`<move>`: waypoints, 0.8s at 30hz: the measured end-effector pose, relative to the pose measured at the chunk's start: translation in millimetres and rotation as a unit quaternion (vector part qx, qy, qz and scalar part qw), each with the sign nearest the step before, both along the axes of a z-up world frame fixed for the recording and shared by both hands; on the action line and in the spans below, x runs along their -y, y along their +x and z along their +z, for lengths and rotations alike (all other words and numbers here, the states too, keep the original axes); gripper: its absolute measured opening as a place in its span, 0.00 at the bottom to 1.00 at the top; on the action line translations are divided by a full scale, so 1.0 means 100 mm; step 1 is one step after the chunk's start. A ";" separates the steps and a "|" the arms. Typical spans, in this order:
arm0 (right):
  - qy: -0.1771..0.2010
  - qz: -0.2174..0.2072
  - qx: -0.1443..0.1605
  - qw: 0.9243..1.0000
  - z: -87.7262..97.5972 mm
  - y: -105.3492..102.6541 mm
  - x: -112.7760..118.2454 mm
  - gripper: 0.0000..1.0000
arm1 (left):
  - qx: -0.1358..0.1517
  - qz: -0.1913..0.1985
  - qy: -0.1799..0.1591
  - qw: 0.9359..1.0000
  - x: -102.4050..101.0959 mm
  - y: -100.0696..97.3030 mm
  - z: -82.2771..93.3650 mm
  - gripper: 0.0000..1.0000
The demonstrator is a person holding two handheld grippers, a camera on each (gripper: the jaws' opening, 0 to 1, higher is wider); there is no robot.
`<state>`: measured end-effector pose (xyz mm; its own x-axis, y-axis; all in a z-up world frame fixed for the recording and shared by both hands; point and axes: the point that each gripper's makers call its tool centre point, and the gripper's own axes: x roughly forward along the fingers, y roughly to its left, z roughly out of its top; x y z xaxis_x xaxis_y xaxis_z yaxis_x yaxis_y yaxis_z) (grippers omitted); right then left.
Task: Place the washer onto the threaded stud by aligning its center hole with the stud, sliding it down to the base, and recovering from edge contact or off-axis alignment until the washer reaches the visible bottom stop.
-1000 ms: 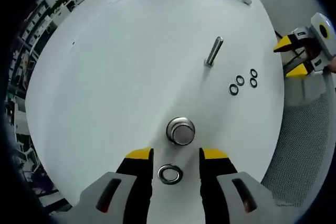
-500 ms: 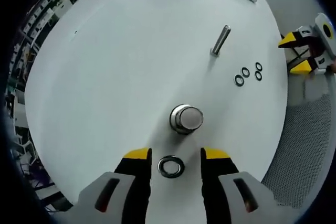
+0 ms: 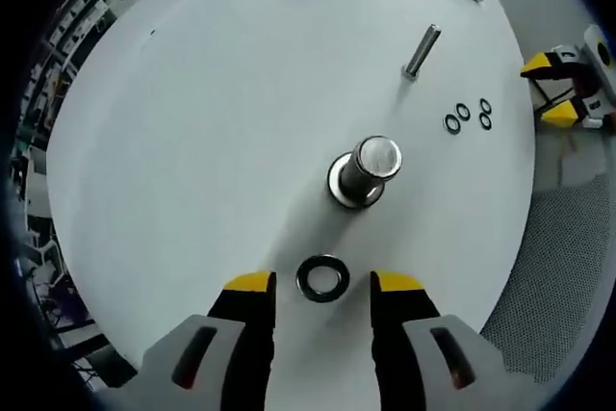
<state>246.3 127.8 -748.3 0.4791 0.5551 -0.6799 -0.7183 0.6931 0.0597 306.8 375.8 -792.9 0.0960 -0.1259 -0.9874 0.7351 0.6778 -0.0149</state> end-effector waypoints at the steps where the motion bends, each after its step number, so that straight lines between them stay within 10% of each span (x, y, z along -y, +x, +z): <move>1: 0.000 0.000 0.000 1.000 0.00 0.00 0.00 0.33 | 0.000 0.000 0.001 1.000 0.00 0.00 0.00 0.38; 24: 0.001 0.000 0.001 1.000 0.00 0.00 -0.01 0.33 | 0.004 -0.009 0.007 1.000 0.00 0.00 -0.06 0.36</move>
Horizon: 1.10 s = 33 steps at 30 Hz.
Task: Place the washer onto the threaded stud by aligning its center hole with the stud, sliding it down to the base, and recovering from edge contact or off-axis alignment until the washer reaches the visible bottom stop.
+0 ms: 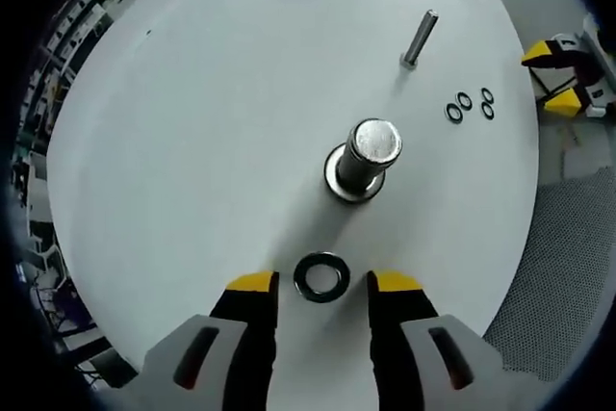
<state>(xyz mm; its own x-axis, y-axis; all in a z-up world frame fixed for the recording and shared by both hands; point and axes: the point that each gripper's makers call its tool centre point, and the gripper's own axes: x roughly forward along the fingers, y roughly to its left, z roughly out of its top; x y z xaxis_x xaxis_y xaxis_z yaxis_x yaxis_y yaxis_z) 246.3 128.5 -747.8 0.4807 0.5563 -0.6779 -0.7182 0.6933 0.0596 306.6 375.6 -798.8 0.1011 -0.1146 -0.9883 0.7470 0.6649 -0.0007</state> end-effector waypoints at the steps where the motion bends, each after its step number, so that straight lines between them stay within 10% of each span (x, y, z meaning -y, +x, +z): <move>1: 0.000 0.000 0.000 1.000 0.00 0.00 0.00 0.33 | -0.002 0.002 0.001 1.000 0.00 0.00 0.00 0.36; 33: -0.002 0.000 -0.001 1.000 -0.01 0.00 0.00 0.33 | 0.002 0.006 0.000 1.000 0.02 -0.03 0.00 0.25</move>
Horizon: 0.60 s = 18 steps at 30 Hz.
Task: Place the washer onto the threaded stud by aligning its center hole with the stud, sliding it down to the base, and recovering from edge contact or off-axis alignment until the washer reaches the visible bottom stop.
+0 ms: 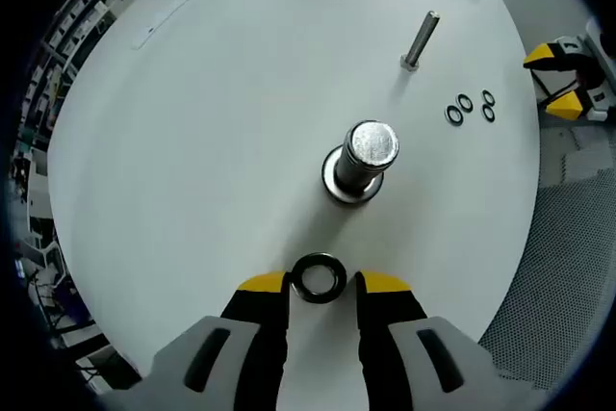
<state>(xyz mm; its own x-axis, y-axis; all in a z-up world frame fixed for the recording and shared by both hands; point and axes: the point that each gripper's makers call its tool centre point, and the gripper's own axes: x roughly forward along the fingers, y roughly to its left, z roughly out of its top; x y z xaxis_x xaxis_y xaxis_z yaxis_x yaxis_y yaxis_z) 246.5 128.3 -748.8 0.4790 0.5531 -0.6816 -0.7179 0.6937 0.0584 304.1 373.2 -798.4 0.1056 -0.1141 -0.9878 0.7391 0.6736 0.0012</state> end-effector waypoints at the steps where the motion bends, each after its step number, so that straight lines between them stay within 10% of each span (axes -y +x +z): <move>1: 0.000 0.000 0.000 1.000 0.00 0.00 0.00 0.33 | -0.001 0.001 0.000 1.000 0.00 0.00 0.00 0.23; 18: 0.008 -0.004 -0.006 1.000 0.01 -0.01 -0.01 0.33 | 0.026 0.015 -0.006 1.000 0.00 -0.03 0.01 0.20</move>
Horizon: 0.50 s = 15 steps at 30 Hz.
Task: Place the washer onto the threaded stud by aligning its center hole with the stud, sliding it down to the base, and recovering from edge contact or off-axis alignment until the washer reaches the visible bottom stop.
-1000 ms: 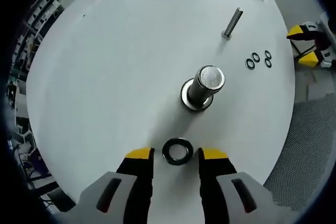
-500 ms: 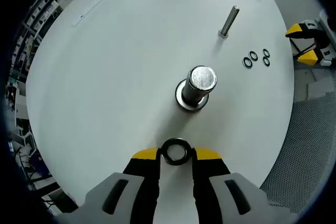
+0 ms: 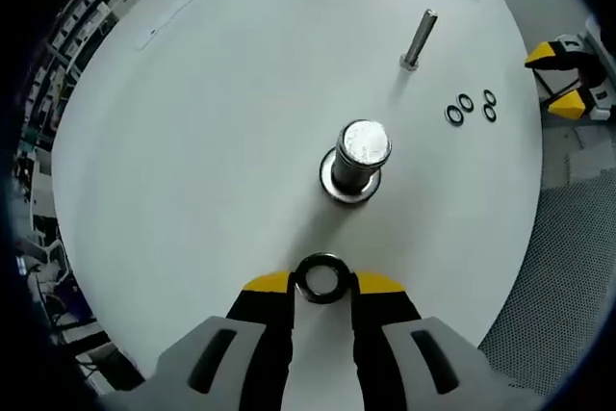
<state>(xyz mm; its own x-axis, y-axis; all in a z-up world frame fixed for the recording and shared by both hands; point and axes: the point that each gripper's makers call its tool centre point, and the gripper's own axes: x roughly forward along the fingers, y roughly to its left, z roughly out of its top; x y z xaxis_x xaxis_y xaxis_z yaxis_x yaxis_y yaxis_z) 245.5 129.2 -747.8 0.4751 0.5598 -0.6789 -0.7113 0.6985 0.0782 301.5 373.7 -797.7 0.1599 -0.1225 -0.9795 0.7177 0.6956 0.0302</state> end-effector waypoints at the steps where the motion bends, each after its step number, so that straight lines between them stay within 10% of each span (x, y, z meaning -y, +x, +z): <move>1: 0.001 0.001 0.000 1.000 0.00 0.00 0.00 0.33 | 0.002 0.007 -0.006 1.000 -0.01 0.00 0.00 0.20; 15: 0.003 0.008 -0.003 1.000 -0.01 -0.02 -0.02 0.32 | -0.040 0.004 0.032 0.999 0.01 0.01 0.00 0.20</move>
<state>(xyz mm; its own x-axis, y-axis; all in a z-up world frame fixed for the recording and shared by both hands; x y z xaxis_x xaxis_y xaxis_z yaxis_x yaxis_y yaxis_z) 243.4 131.4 -748.4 0.4624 0.5706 -0.6787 -0.7215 0.6871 0.0861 302.4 372.2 -798.1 0.0821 -0.0586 -0.9949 0.7144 0.6995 0.0178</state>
